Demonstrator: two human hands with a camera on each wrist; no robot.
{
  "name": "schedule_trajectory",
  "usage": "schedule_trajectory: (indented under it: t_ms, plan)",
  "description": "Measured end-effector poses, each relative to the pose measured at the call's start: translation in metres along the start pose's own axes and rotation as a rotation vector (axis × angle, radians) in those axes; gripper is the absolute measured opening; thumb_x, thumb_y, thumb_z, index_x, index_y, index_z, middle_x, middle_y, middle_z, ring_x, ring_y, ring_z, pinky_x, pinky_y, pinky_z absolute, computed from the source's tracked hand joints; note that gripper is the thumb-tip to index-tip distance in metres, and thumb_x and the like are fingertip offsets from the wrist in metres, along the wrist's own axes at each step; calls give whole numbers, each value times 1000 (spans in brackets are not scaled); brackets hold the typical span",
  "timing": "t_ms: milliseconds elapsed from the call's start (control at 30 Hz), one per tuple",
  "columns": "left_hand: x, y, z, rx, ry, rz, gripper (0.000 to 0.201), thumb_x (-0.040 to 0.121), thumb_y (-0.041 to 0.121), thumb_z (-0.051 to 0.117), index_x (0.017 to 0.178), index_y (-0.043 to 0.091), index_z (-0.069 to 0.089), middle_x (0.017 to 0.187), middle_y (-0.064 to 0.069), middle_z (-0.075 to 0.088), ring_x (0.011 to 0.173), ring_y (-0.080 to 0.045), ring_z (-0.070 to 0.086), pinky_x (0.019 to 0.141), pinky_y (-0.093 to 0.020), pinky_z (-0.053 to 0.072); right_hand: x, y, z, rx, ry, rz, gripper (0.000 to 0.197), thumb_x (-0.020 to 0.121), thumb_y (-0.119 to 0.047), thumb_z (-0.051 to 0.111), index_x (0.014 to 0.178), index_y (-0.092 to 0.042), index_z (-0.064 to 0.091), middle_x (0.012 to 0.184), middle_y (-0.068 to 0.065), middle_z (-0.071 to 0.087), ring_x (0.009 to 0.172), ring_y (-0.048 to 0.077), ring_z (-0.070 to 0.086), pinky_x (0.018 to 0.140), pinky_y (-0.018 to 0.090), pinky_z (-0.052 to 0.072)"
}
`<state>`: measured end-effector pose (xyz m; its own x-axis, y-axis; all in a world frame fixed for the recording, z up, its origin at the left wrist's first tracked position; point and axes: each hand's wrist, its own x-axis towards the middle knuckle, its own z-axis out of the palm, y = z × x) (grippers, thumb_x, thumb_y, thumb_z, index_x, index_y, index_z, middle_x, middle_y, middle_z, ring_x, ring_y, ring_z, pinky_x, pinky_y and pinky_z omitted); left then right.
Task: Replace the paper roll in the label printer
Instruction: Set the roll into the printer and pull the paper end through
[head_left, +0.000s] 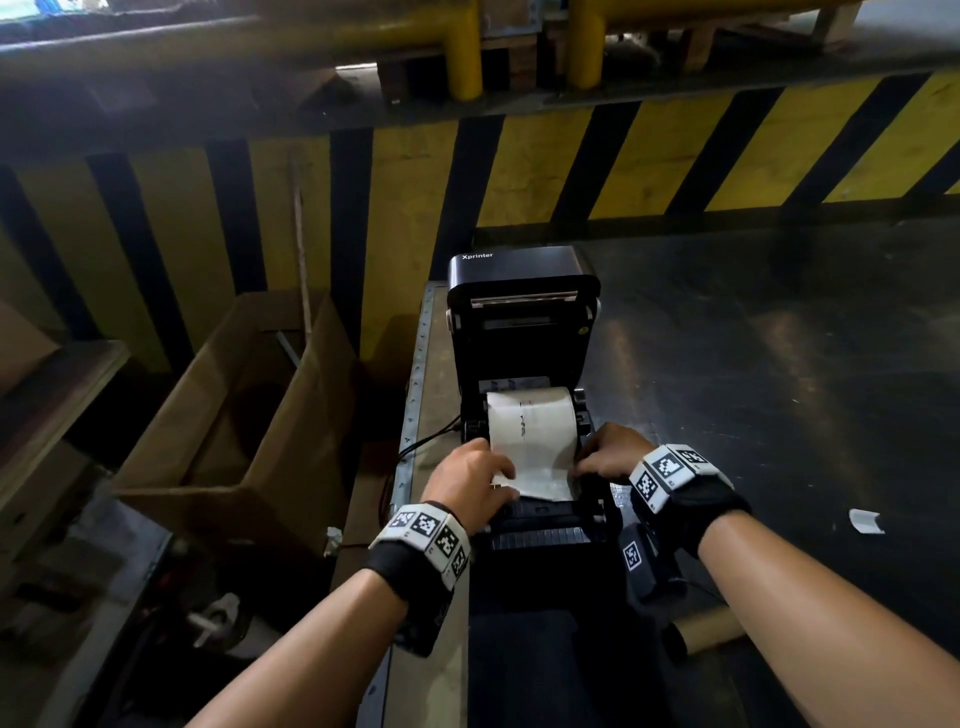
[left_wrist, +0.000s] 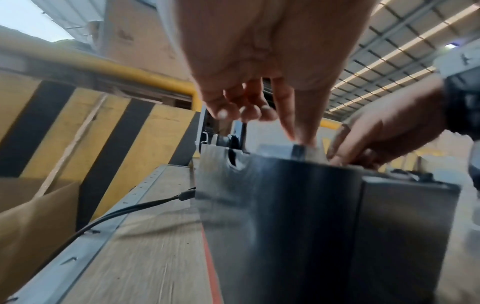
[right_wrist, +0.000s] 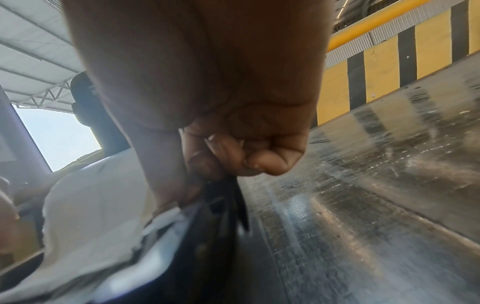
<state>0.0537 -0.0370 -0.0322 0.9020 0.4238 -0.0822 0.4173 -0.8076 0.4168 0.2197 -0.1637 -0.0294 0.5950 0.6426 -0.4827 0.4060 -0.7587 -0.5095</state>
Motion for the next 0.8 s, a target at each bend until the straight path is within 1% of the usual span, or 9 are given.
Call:
schedule_trajectory:
  t_ms: [100, 200, 333, 400, 467, 533, 567, 667, 800]
  plan:
    - [0, -3, 9, 67, -52, 66, 28, 87, 34, 61, 111, 20, 68, 108, -4, 57, 104, -22, 55, 86, -32, 45, 1, 2, 2, 15, 10, 4, 29, 70, -26, 75, 94, -9, 74, 88, 7, 68, 80, 19, 59, 62, 21, 44]
    - [3, -7, 8, 90, -53, 117, 25, 89, 34, 58, 107, 20, 69, 104, -4, 57, 100, -22, 56, 83, -32, 47, 3, 4, 4, 16, 24, -6, 31, 71, -28, 74, 95, -9, 73, 100, 11, 72, 90, 23, 63, 74, 26, 47]
    - [6, -11, 5, 115, -68, 190, 21, 89, 30, 57, 99, 17, 71, 100, -5, 58, 97, -24, 56, 83, -34, 48, 4, 5, 6, -20, 41, -10, 33, 70, -29, 74, 96, -8, 73, 102, 12, 72, 92, 25, 65, 80, 29, 50]
    - [7, -11, 6, 145, -76, 220, 22, 91, 27, 55, 99, 16, 71, 102, -6, 58, 99, -25, 56, 83, -34, 46, 4, 7, 8, -64, 70, -12, 34, 69, -31, 73, 94, -8, 73, 98, 12, 72, 92, 27, 66, 79, 32, 53]
    - [8, -10, 7, 176, -79, 248, 23, 92, 27, 53, 100, 16, 70, 103, -7, 59, 100, -24, 54, 83, -33, 43, -1, 10, 8, -90, 194, -46, 31, 67, -34, 69, 87, -9, 72, 89, 13, 73, 84, 29, 67, 73, 34, 56]
    - [9, -12, 9, 185, -73, 266, 23, 92, 27, 52, 100, 15, 70, 103, -7, 59, 101, -24, 53, 83, -34, 43, -12, 10, 7, -118, 327, -134, 28, 72, -37, 64, 80, -11, 70, 79, 10, 71, 73, 26, 67, 66, 35, 57]
    - [9, -12, 10, 185, -73, 271, 23, 92, 27, 52, 100, 15, 70, 104, -7, 59, 101, -24, 53, 84, -34, 43, -19, 10, 9, -133, 341, -195, 27, 75, -38, 63, 79, -12, 69, 78, 8, 71, 71, 23, 66, 66, 35, 57]
    - [10, -13, 12, 178, -83, 265, 23, 92, 26, 52, 99, 13, 70, 103, -7, 58, 101, -25, 53, 85, -34, 41, -37, 3, 22, -265, 206, -378, 26, 81, -37, 61, 89, -14, 72, 92, 4, 69, 82, 19, 63, 74, 34, 53]
    - [11, -11, 13, 192, -93, 247, 23, 91, 25, 52, 98, 12, 70, 103, -8, 59, 103, -26, 53, 88, -36, 41, -37, 3, 35, -337, 151, -423, 30, 86, -37, 56, 101, -16, 70, 104, 3, 65, 93, 20, 61, 78, 32, 50]
